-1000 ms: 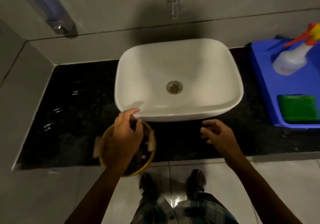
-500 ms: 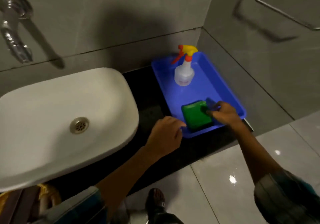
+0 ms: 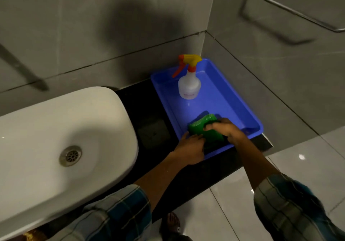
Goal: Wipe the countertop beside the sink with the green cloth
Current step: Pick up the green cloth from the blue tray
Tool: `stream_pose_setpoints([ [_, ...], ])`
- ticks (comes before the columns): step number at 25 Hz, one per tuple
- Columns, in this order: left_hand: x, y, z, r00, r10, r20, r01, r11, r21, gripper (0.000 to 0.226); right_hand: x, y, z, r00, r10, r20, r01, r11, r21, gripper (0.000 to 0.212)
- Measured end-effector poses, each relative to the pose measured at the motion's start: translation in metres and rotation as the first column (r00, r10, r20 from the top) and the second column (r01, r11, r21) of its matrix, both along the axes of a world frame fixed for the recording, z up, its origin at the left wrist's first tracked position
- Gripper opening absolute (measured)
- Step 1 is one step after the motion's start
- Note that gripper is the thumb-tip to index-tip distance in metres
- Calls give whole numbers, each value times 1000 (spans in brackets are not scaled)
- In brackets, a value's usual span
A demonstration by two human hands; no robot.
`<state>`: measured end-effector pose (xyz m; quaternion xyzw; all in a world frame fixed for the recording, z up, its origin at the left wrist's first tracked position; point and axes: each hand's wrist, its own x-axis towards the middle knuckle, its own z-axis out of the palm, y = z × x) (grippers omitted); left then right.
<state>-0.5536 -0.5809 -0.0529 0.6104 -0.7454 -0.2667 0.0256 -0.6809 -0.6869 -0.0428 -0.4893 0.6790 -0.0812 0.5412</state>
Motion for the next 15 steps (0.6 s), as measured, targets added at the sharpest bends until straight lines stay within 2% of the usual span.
stream_pose_setpoints([
  [3,20,11,16,969,110,-221,-154,969,-194,36,13,19,21,992,-63,105,69,996,-59,39],
  [5,46,27,31,867,231,-441,-362,901,-239,35,24,36,40,978,-117,171,143,978,-150,27],
  [6,62,37,39,791,308,-529,-479,849,-221,37,31,44,53,956,-139,259,184,970,-157,28],
  [8,95,65,62,564,483,-669,-708,701,-91,48,49,64,81,875,-95,475,168,979,-113,43],
  [9,114,82,77,405,559,-723,-767,639,65,56,64,81,99,808,-36,588,105,991,-84,48],
  [11,151,123,107,112,614,-781,-690,614,383,60,103,122,127,677,73,732,-37,997,-65,46],
  [12,170,151,120,30,604,-796,-622,635,458,53,130,147,137,649,132,750,-108,991,-80,43],
  [13,189,182,129,16,579,-815,-632,638,441,44,159,175,142,644,187,741,-170,980,-100,42],
  [15,235,253,136,11,546,-838,-785,523,331,29,227,238,144,672,316,670,-271,947,-174,45],
])
